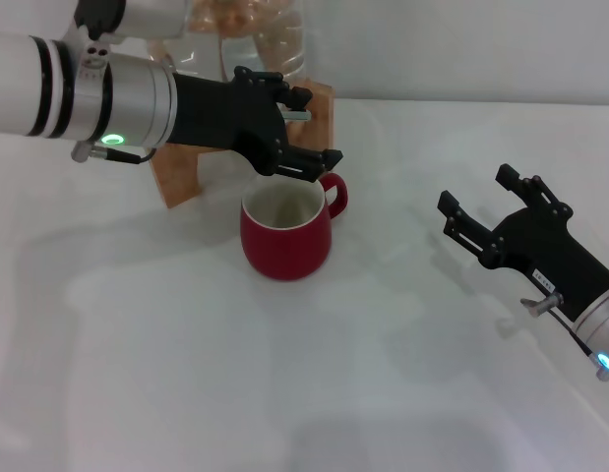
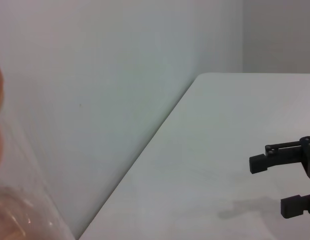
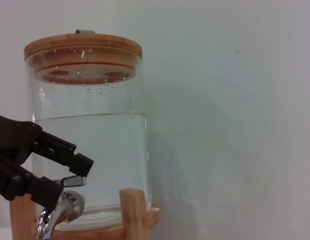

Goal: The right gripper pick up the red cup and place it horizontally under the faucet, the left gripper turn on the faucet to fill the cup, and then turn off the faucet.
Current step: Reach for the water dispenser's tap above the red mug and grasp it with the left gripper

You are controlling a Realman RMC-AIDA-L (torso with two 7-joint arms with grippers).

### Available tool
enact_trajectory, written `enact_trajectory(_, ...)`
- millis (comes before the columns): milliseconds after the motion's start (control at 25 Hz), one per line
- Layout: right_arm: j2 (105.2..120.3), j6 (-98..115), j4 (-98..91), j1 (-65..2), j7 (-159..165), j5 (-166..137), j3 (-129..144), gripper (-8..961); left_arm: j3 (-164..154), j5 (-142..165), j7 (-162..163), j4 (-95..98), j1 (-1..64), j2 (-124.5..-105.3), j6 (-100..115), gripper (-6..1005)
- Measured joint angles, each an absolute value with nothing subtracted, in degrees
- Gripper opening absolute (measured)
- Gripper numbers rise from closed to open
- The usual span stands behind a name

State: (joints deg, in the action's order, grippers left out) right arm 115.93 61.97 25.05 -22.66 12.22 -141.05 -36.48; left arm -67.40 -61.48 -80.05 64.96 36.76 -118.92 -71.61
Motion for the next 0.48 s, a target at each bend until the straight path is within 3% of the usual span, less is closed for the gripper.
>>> enact_trajectory(480,115.93,62.0,25.1,-22.7,12.2,-141.1,-36.5,869,-66.9,-61.5,-80.7,65.3,36.7,-118.91,-72.3,845)
